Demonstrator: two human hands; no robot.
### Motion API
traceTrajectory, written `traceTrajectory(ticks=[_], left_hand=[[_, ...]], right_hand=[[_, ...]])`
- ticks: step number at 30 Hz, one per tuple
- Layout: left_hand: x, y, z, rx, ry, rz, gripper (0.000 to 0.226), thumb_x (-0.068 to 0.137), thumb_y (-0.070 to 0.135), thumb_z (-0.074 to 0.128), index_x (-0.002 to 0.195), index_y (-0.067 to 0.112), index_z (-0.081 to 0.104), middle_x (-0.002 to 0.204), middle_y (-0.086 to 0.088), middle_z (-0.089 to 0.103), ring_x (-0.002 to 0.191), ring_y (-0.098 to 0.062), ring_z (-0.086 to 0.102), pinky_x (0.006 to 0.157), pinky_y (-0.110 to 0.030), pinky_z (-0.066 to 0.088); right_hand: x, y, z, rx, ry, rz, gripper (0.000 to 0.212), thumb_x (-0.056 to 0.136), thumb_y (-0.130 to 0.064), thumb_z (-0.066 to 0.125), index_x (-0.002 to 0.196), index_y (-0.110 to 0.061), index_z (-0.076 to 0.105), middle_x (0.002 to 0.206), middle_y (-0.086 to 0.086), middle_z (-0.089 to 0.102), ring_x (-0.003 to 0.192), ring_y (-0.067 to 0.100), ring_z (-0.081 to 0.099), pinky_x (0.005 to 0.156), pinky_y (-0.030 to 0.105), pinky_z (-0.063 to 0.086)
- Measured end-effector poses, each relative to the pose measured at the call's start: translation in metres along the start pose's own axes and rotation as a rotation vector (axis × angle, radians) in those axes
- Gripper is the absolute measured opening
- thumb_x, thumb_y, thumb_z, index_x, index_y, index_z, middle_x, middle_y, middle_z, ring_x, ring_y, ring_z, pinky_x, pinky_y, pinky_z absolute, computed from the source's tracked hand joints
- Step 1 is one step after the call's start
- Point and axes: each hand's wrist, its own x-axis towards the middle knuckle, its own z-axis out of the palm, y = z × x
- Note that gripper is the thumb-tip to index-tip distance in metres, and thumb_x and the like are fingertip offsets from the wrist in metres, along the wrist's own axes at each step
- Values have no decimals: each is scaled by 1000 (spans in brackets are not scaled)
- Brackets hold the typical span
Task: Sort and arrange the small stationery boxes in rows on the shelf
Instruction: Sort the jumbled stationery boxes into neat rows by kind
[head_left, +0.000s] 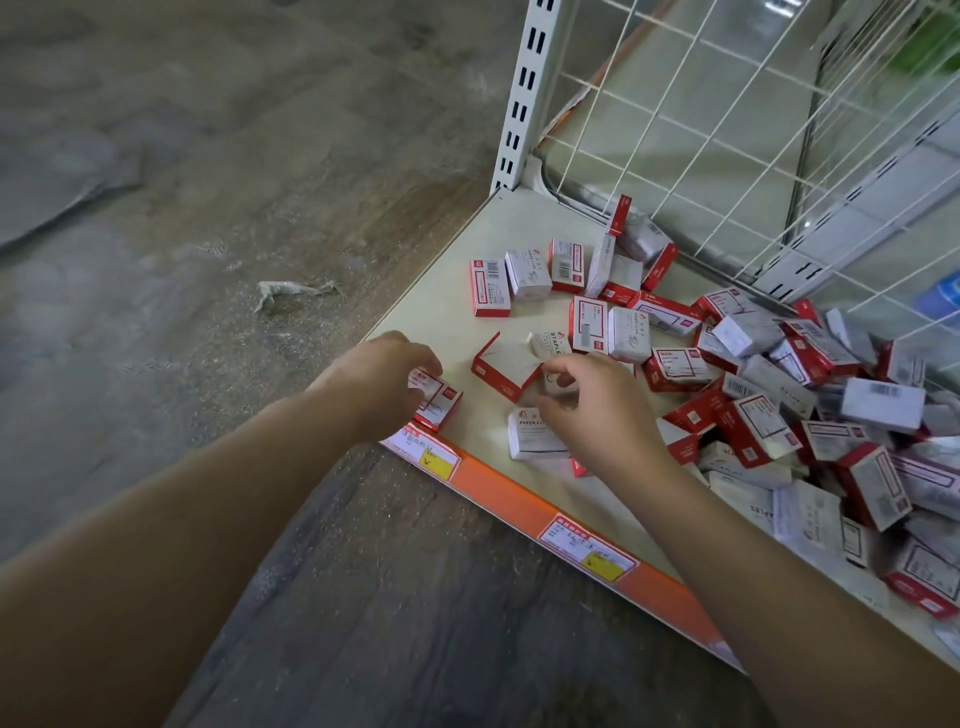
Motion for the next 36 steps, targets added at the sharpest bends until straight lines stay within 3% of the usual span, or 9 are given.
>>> traceTrajectory(ticks=[4, 9, 20, 24, 28, 32, 36], left_hand=[[1, 6, -2, 34, 54, 15, 32, 92, 19, 47, 122, 25, 58, 129, 3, 51, 118, -17, 47, 95, -34, 43], [3, 16, 0, 15, 91, 37, 34, 94, 23, 45, 128, 22, 51, 130, 2, 49, 119, -18, 45, 95, -32, 40], [-4, 25, 4, -34, 131, 66, 44, 94, 26, 47, 137, 23, 41, 136, 1, 47, 126, -18, 40, 104, -33, 34], [-7, 36, 7, -24, 142, 118, 48, 94, 23, 47, 141, 25, 34, 139, 1, 43, 128, -17, 37, 103, -31, 32], [-15, 51, 12, -32, 138, 173, 49, 91, 24, 55, 137, 26, 38, 135, 4, 46, 120, -15, 42, 97, -30, 37], [-19, 65, 16, 15, 150, 223, 50, 87, 32, 60, 132, 24, 39, 128, 4, 48, 117, -15, 43, 95, -30, 40], [-21, 75, 17, 17, 222, 251, 39, 89, 34, 57, 125, 22, 46, 124, 3, 52, 114, -15, 44, 91, -28, 40]], right_hand=[[9, 1, 5, -44, -13, 9, 30, 89, -32, 59, 109, -9, 60, 105, 3, 60, 90, 14, 49, 72, 25, 39], [22, -2, 11, -28, -51, 21, 50, 83, -34, 66, 125, -10, 54, 116, 5, 54, 109, 19, 49, 83, 24, 37], [23, 4, 1, 158, -10, 36, 49, 83, -36, 65, 127, -16, 55, 118, 2, 55, 100, 13, 52, 80, 21, 38], [10, 10, -15, 207, 4, 36, 46, 86, -34, 63, 127, -16, 56, 119, -1, 61, 106, 12, 56, 93, 30, 47], [-5, 21, -26, 237, -2, 45, 36, 88, -33, 61, 118, -14, 63, 105, -6, 64, 89, 4, 55, 69, 5, 38], [-14, 28, -31, 332, -2, 71, 30, 89, -31, 59, 111, -12, 67, 100, -4, 68, 86, 5, 61, 64, 8, 41], [-20, 32, -36, 386, -13, 76, 25, 90, -30, 58, 107, -15, 68, 91, -8, 66, 78, -5, 59, 57, 3, 43]])
